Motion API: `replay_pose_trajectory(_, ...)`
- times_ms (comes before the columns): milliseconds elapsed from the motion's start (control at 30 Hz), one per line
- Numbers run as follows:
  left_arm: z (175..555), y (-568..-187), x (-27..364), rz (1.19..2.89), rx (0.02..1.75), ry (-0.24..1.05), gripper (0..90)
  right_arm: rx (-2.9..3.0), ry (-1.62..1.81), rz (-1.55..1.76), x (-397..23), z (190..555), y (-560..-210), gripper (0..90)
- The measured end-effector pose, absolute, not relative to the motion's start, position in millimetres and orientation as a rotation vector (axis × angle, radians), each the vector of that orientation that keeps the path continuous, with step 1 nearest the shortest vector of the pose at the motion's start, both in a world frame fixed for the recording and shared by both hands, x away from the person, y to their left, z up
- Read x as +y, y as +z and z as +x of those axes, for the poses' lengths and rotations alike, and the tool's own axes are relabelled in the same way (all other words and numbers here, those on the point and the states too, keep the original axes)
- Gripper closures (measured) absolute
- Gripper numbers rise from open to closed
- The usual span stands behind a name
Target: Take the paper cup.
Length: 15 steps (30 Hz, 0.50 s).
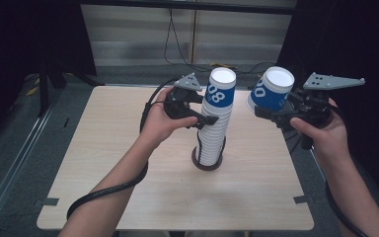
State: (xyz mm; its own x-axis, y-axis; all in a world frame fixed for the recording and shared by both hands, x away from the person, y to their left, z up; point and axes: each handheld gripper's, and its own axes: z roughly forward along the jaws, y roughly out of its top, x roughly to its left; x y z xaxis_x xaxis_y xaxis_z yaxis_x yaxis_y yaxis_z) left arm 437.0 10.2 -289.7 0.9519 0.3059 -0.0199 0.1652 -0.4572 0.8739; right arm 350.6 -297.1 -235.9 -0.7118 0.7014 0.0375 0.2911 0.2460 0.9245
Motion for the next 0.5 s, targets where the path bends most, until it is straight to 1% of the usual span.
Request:
replay_pose_trajectory(167, 434, -292, 15, 2.050, 0.337, 0.170, 16.2, 2.147, 1.482, 0.905, -298, 345, -246, 22.1)
replay_pose_trajectory(500, 428, -301, 27, 2.068, 0.310, 0.157, 16.0, 2.191, 1.508, 0.877, -291, 336, -268, 22.1)
